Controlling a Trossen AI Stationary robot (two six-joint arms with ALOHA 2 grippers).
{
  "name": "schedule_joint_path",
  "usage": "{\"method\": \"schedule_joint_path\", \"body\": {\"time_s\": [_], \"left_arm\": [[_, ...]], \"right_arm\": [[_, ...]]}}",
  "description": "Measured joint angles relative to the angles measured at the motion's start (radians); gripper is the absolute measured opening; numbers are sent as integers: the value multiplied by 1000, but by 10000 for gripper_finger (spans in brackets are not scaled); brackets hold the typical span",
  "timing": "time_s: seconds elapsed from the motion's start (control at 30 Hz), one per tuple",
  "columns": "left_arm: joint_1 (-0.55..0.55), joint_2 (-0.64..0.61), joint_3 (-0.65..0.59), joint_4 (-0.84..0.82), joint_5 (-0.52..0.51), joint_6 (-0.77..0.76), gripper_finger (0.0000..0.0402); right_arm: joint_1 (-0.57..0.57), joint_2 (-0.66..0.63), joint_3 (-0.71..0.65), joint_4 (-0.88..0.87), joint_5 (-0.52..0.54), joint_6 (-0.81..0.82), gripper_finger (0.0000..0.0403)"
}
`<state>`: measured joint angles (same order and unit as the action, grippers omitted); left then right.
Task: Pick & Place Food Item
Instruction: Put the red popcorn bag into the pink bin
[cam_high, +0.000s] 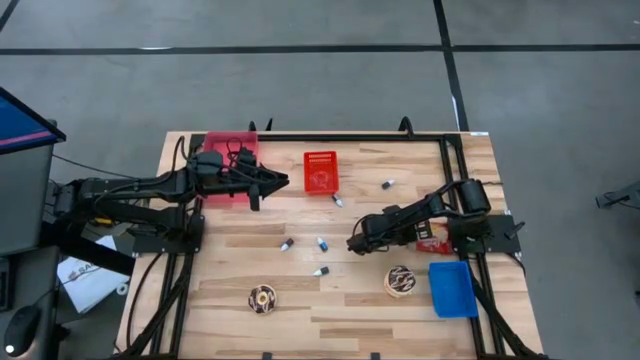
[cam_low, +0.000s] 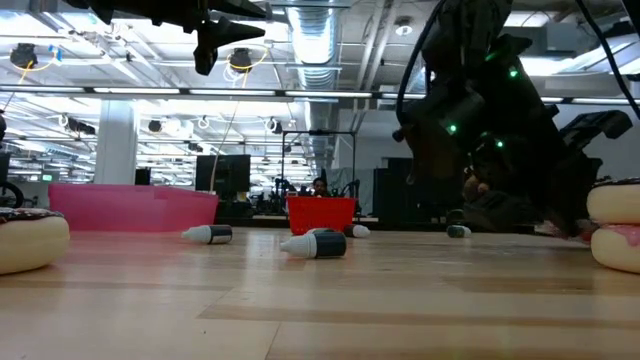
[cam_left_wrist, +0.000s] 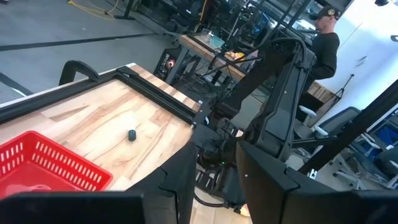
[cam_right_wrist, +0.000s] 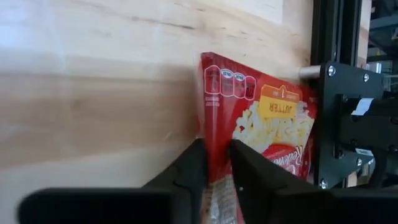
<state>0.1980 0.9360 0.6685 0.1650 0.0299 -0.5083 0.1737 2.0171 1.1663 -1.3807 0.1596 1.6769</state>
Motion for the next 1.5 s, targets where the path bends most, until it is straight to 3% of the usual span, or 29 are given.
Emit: {"method": "schedule_joint_path", "body": {"time_s": [0.13,0.47,0.87,1.0,1.17,1.37,1.5], "left_arm": [[0,0,0,0,0,-1,111],[0,0,0,0,-26,-50,112],[0,0,0,5,5,-169,114],[0,0,0,45,35,-255,134],[3,1,0,152,38,-288,184],[49,56,-1,303,87,-506,257],[52,135,-1,471,151,-547,287]], "right_arm": [[12,0,45,-19,31,-40,7],[18,-55,376,-192,275,-286,1],[-60,-434,500,-175,346,-408,0],[-51,-556,576,-31,351,-456,0],[-37,-669,602,308,384,-651,0],[-38,-705,602,537,273,-811,0],[-45,-698,602,642,206,-865,0]]}}
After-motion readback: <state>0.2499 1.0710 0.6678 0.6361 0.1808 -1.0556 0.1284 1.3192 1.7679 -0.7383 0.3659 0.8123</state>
